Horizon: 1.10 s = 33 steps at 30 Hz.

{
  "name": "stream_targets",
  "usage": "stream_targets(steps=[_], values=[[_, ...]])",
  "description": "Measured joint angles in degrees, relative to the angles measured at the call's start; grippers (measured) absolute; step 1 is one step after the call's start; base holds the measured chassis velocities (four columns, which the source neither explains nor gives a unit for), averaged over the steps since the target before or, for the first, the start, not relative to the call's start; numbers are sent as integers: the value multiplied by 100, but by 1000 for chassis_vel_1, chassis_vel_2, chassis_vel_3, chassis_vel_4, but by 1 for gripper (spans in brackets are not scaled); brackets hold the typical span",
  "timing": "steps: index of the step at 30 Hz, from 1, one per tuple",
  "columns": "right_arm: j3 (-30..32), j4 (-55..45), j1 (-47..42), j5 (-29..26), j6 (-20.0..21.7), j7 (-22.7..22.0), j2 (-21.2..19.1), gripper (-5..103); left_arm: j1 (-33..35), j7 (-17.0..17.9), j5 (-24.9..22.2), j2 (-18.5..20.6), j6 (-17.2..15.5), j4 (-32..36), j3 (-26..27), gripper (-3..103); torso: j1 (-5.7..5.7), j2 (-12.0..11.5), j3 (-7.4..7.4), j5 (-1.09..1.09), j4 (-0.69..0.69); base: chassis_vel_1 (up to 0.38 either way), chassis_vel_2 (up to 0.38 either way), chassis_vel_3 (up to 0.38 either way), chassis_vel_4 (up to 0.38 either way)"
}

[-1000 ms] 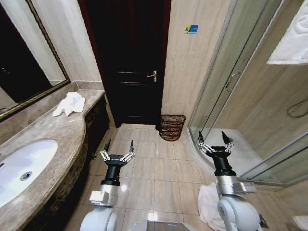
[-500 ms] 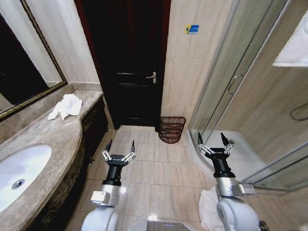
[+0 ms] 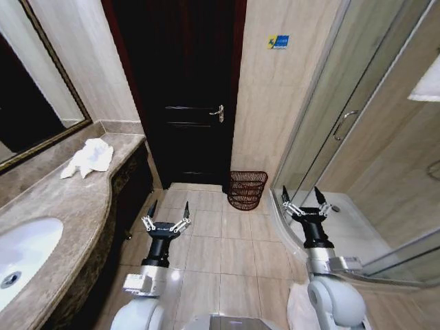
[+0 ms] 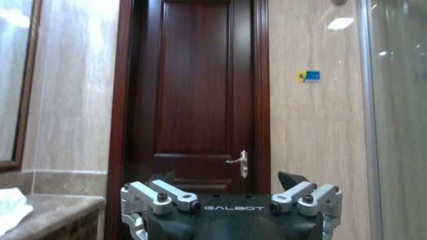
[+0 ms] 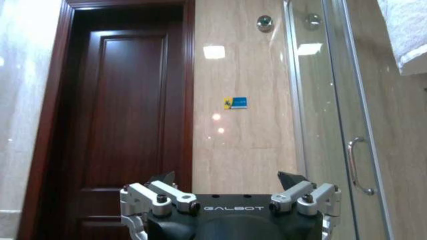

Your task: Discard the used towel into the hamper.

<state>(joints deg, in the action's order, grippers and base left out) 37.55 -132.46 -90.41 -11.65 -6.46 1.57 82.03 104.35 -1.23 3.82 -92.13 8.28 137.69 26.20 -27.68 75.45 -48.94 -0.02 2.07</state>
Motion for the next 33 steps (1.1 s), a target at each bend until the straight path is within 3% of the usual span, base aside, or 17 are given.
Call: stream_targets(steps=[7,24,33], values=[[4,116,-115,59,3,-2,9,100,-378,-2,-230,0,-50,-369,14,100,0,0,0,2,-1,-150,157,156,-155],[-199,399,201,32,47,39,-185,100,-303,-67,-45,0,57,-383,-15,100,1,0,1,1,0,-152,163,158,-159],[-268,414,300,85,-5,-165,-131,100,-126,-20,-65,0,1,-156,55,100,-7,-2,-2,2,2,-153,161,147,-130]])
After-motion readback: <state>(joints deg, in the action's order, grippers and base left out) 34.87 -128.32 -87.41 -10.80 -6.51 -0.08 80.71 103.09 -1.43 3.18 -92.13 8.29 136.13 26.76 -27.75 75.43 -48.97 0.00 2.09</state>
